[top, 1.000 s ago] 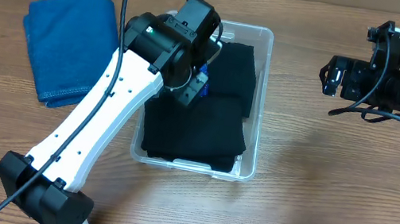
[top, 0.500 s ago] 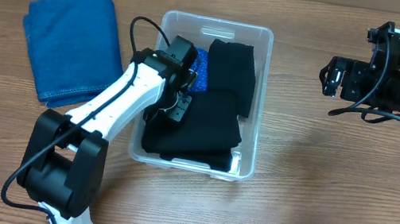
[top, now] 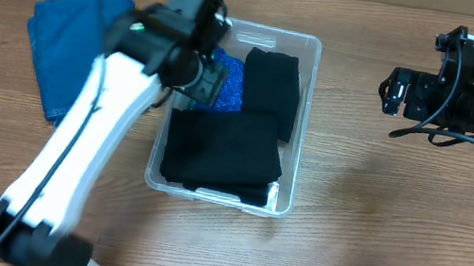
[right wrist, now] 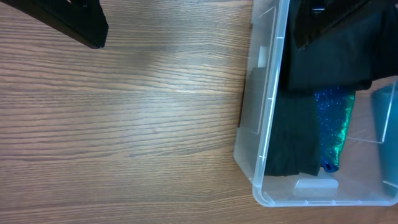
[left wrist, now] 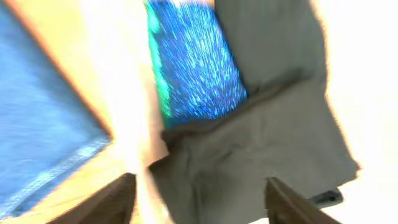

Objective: Pack container
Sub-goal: 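Reach the left gripper to the teal towel and grasp it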

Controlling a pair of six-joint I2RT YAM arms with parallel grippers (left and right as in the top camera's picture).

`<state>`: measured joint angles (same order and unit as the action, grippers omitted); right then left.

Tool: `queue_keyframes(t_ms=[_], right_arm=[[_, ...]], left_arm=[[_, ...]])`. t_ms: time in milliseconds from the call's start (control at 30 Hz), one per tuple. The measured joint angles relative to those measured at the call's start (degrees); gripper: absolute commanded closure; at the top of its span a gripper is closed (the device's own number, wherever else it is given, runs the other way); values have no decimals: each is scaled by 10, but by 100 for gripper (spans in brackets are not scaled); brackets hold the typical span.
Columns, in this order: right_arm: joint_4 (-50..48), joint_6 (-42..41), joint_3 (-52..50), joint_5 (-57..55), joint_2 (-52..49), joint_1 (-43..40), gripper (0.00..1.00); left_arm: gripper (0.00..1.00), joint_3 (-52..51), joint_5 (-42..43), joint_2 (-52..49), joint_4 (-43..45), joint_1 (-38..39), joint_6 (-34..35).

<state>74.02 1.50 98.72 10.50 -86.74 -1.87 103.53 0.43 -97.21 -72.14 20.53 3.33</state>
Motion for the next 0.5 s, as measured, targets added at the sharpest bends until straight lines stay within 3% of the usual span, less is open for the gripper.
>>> queue_keyframes(t_ms=[100, 200, 400, 500], right_arm=[[0, 0, 0, 0, 0, 0, 0], [0, 0, 0, 0, 0, 0, 0], [0, 0, -1, -3, 0, 0, 0], [0, 0, -1, -3, 0, 0, 0]], left_arm=[[0, 8, -11, 51, -7, -45, 18], [0, 9, -17, 61, -6, -169, 39], [0, 9, 63, -15, 38, -416, 51], [0, 9, 114, -77, 65, -489, 51]])
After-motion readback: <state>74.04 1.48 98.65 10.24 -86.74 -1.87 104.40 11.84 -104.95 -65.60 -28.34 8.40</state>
